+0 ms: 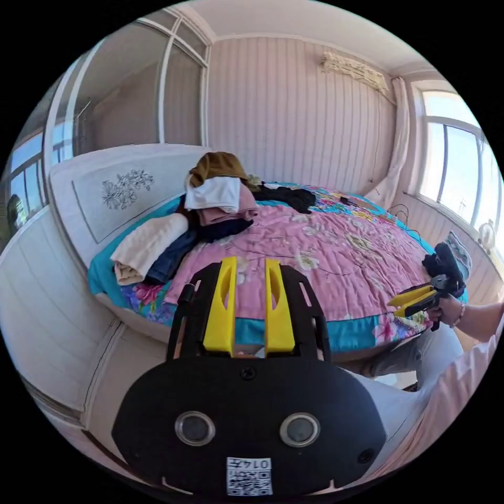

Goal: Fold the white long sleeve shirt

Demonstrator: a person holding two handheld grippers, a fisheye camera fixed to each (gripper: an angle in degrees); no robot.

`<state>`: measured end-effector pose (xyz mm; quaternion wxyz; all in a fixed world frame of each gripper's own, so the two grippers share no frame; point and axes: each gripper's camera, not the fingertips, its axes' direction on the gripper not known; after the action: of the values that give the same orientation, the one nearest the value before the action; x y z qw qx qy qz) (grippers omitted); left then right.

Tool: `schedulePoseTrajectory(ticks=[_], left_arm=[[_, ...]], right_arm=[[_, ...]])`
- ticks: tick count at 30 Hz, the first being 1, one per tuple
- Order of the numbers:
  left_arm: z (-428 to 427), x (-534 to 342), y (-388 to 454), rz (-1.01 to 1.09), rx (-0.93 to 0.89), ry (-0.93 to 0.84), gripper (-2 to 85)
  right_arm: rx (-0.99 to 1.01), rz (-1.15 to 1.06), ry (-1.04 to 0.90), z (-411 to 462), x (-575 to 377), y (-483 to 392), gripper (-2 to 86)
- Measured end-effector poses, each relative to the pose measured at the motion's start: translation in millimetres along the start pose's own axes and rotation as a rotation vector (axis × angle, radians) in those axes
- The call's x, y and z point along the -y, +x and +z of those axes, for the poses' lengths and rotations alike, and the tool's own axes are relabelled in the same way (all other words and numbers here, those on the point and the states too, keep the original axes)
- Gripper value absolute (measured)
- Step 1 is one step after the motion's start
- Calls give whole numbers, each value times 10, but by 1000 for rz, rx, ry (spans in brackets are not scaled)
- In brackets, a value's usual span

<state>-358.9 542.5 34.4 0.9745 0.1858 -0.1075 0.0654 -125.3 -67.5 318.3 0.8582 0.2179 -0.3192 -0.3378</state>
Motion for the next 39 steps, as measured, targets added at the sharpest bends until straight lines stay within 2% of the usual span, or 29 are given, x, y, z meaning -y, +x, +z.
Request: schedulePoseTrajectory(ticks=[5,9,16,21,23,26,28,32,39], left_arm=[[-14,-271,-1168,-199,68,9,94],[160,-395,-2005,-359,73,32,108],[667,-222,-2787,-346,71,0,118],[975,-25,-3121,-313,146,-42,114],[1104,44,-3247,-319,134,-97,112],[1215,162,-3386,-287,136,-120,86],[1227,226,-3473,-298,133,-122,35],[1086,344,-3545,-344,107,-67,2],[421,1270,-2843,-28,46,203,-8]], right_arm=[[8,-232,-89,720,1156,-629,122],[-145,-345,-172,1342,2080,-1028,128],[-111,-421,-207,2284,3469,-1470,120],[65,-273,-250,2997,4192,-1529,127],[53,-204,-228,3220,4401,-1512,128],[78,-66,-199,3516,4698,-1423,118],[158,-23,-225,3706,4880,-1392,94],[248,3,-225,3683,5016,-1351,42],[175,-292,71,2480,4908,-1428,17]])
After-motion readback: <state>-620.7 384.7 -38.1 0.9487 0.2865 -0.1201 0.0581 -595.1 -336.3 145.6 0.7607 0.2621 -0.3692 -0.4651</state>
